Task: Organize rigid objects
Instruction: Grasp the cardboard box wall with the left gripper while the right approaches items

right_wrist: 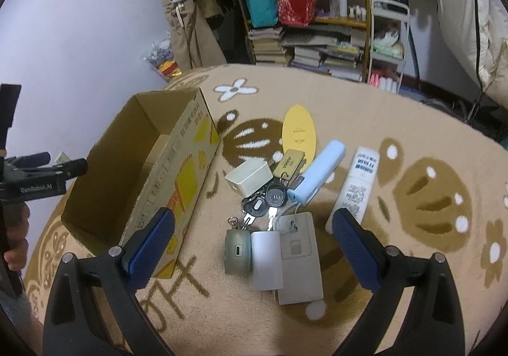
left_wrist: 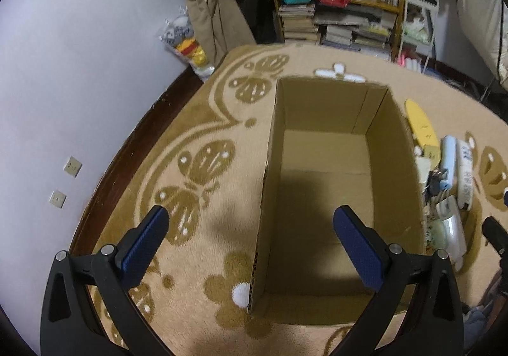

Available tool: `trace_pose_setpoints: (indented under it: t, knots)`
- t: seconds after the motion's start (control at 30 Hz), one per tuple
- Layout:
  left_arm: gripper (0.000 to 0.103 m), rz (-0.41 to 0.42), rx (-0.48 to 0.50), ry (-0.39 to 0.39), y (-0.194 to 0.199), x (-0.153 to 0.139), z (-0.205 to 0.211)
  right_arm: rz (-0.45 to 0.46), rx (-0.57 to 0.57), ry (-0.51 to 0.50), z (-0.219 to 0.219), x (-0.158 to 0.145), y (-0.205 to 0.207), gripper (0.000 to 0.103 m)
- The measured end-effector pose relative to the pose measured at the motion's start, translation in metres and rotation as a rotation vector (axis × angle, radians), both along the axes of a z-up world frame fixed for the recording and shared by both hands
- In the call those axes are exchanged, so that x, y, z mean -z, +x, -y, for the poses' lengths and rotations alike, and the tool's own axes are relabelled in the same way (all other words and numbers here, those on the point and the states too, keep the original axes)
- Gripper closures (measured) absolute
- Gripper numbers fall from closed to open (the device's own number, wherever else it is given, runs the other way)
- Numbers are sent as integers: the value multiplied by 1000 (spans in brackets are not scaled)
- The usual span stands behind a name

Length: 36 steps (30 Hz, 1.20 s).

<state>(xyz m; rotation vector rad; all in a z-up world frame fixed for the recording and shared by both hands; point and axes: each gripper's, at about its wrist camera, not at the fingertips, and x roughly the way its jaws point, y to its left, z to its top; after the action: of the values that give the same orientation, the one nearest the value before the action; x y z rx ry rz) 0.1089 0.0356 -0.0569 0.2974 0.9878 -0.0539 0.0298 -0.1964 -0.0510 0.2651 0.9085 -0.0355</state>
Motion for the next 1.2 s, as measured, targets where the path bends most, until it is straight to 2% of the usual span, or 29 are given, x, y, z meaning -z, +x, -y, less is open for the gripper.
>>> trace_pose_setpoints:
  t: [0.1, 0.2, 0.23, 0.3, 0.4, 0.5, 0.57, 0.63, 0.67, 0.77, 0.9, 1.03, 1.2]
  knots:
    - [1, -36, -22, 10, 9, 12, 0, -35, -18, 41, 1, 11, 13, 10]
    - [1, -63, -43, 7, 16, 23, -4, -69, -29, 94, 2, 24, 24, 14]
    - [1, -76, -50, -1, 18, 27, -5, -81, -32, 103, 1, 28, 25, 20]
    - [1, -100, -69, -7, 24, 36, -9, -107, -46, 121, 0, 35, 28, 25]
    - [1, -123, -90, -5, 30, 46, -12, -127, -65, 185, -2, 41, 28, 28]
    - [11, -162, -112, -6, 34, 54, -16, -136, -89, 242, -3, 44, 28, 37]
    - [13, -207, -135, 7, 36, 64, -19, -147, -95, 260, -4, 47, 27, 39]
    - [30, -246, -153, 25, 37, 73, -22, -167, -96, 271, -6, 51, 27, 46]
    - [33, -263, -160, 22, 38, 76, -24, -176, -94, 268, -7, 54, 27, 46]
    - [47, -288, -174, -17, 37, 78, -29, -185, -97, 254, -9, 57, 27, 46]
    - [71, -328, -163, -77, 35, 80, -29, -186, -112, 194, -16, 58, 28, 46]
    - [82, -358, -159, -92, 34, 84, -26, -188, -128, 148, -21, 57, 26, 46]
    - [89, -381, -159, -139, 34, 85, -27, -185, -132, 166, -21, 55, 23, 46]
